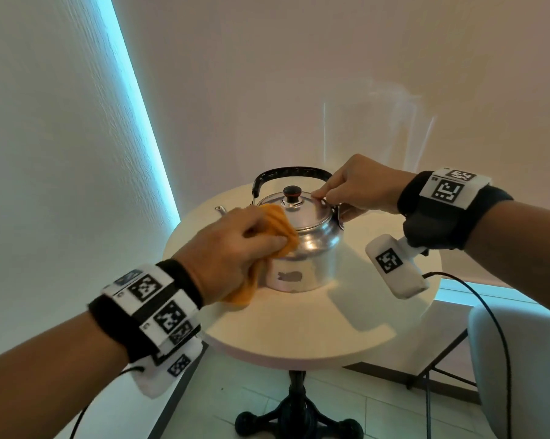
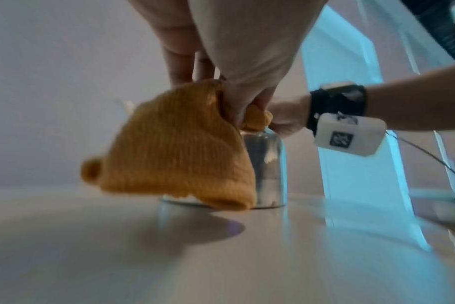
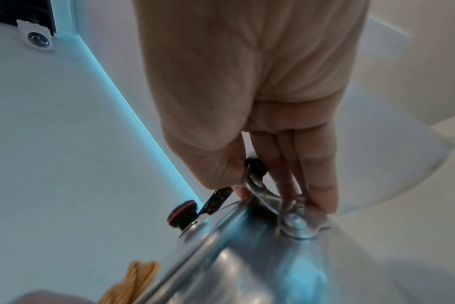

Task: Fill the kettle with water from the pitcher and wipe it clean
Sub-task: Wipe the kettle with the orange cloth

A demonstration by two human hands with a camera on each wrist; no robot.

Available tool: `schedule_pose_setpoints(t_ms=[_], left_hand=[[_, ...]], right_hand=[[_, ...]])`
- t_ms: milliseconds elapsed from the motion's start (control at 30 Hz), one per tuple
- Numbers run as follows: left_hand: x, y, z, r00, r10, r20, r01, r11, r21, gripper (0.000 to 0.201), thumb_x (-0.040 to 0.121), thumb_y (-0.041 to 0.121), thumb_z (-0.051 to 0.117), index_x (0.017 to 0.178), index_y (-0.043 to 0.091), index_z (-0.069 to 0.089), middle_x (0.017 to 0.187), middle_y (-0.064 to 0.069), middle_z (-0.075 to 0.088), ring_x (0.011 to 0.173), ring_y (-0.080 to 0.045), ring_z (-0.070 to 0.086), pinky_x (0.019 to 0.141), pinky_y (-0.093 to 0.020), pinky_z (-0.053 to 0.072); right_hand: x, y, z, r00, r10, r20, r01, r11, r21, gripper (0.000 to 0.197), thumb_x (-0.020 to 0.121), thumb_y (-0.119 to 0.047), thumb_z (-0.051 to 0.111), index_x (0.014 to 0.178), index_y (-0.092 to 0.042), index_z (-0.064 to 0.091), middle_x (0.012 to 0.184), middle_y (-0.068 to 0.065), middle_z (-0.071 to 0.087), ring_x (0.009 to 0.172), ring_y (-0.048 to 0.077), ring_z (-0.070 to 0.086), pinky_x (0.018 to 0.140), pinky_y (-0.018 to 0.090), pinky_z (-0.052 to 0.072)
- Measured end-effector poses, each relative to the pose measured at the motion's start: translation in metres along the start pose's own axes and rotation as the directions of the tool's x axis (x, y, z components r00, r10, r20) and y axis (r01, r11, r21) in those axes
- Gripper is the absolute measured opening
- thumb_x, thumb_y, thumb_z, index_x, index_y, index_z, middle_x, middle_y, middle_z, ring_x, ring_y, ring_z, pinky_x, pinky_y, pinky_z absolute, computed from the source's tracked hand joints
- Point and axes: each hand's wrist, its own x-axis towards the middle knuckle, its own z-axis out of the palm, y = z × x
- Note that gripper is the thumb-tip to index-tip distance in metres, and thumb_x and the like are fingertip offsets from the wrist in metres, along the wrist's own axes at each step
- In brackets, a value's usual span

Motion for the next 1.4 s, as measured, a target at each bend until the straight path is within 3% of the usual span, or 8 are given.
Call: schedule_pose_setpoints(t_ms=[167, 567, 700, 800, 967, 1100, 1233, 1400], left_hand=[[-0.005, -0.012, -0.004, 0.934, -0.356, -0.035, 0.355, 0.935, -0.024, 0.032, 0.08, 0.001, 0.068, 0.093, 0.027, 0.055, 0.096, 0.005, 0.056, 0.085, -0.009, 0.055, 0.078, -0.034, 0.053], [0.006, 0.005, 0.0, 0.9, -0.436, 0.026, 0.433, 0.898, 0.076, 0.041, 0.072, -0.004, 0.067, 0.071, 0.028, 0.042, 0.083, 0.004, 0.048, 0.072, -0.013, 0.048, 0.059, -0.017, 0.036], [0.0, 0.034, 0.008, 0.954, -0.294, 0.066, 0.276, 0.941, 0.197, 0.027, 0.081, 0.006, 0.065, 0.085, 0.029, 0.051, 0.092, 0.012, 0.043, 0.079, -0.009, 0.046, 0.067, -0.014, 0.037], [-0.008, 0.047, 0.015, 0.994, -0.011, 0.109, -0.024, 0.948, 0.318, 0.013, 0.078, 0.007, 0.066, 0.089, 0.014, 0.066, 0.096, -0.004, 0.057, 0.077, -0.016, 0.051, 0.066, -0.032, 0.054], [0.003, 0.069, 0.05, 0.919, 0.24, 0.313, -0.374, 0.782, 0.5, 0.011, 0.087, 0.007, 0.061, 0.086, 0.003, 0.072, 0.094, -0.011, 0.063, 0.092, -0.031, 0.059, 0.074, -0.046, 0.053], [0.022, 0.093, 0.06, 0.838, 0.179, 0.515, -0.483, 0.682, 0.549, 0.025, 0.082, 0.017, 0.051, 0.073, 0.012, 0.073, 0.081, -0.001, 0.067, 0.085, -0.021, 0.061, 0.074, -0.034, 0.053], [0.051, 0.122, 0.064, 0.771, 0.026, 0.636, -0.509, 0.626, 0.591, 0.023, 0.095, 0.022, 0.05, 0.108, 0.01, 0.066, 0.108, -0.005, 0.065, 0.112, -0.026, 0.048, 0.097, -0.037, 0.037], [0.069, 0.125, 0.066, 0.741, -0.063, 0.668, -0.495, 0.621, 0.608, 0.025, 0.095, 0.03, 0.051, 0.112, 0.017, 0.063, 0.115, 0.001, 0.062, 0.117, -0.021, 0.042, 0.093, -0.033, 0.031]], right_hand=[[-0.001, 0.002, 0.001, 1.0, -0.002, -0.008, 0.002, 1.0, 0.019, 0.02, 0.089, -0.015, 0.065, 0.104, -0.008, 0.076, 0.087, 0.002, 0.07, 0.071, 0.015, 0.068, 0.061, 0.02, 0.059], [-0.009, 0.009, -0.005, 0.996, -0.054, 0.075, 0.053, 0.998, 0.025, 0.041, 0.065, -0.032, 0.083, 0.1, -0.011, 0.077, 0.1, -0.004, 0.074, 0.095, 0.02, 0.07, 0.082, 0.038, 0.06], [-0.009, 0.009, -0.005, 0.994, -0.072, 0.077, 0.071, 0.997, 0.013, 0.048, 0.058, -0.038, 0.082, 0.099, -0.014, 0.077, 0.099, -0.005, 0.073, 0.094, 0.02, 0.07, 0.081, 0.038, 0.06], [-0.009, 0.008, -0.006, 0.993, -0.083, 0.084, 0.084, 0.996, -0.003, 0.044, 0.064, -0.034, 0.082, 0.102, -0.012, 0.077, 0.097, -0.007, 0.073, 0.095, 0.021, 0.07, 0.081, 0.038, 0.06], [-0.007, 0.006, -0.009, 0.992, -0.073, 0.103, 0.075, 0.997, -0.018, 0.051, 0.055, -0.04, 0.084, 0.098, -0.013, 0.078, 0.091, -0.009, 0.075, 0.089, 0.018, 0.072, 0.074, 0.031, 0.061], [-0.007, 0.006, -0.009, 0.991, -0.077, 0.107, 0.078, 0.997, -0.006, 0.059, 0.047, -0.044, 0.082, 0.098, -0.014, 0.078, 0.094, -0.005, 0.076, 0.089, 0.018, 0.072, 0.075, 0.032, 0.061], [-0.006, 0.007, -0.01, 0.99, -0.088, 0.11, 0.089, 0.996, -0.008, 0.064, 0.045, -0.045, 0.081, 0.1, -0.013, 0.077, 0.095, -0.004, 0.075, 0.089, 0.019, 0.072, 0.077, 0.034, 0.061], [-0.006, 0.008, -0.011, 0.987, -0.102, 0.121, 0.107, 0.994, -0.03, 0.066, 0.046, -0.047, 0.08, 0.102, -0.012, 0.077, 0.093, -0.007, 0.074, 0.089, 0.018, 0.072, 0.078, 0.035, 0.06]])
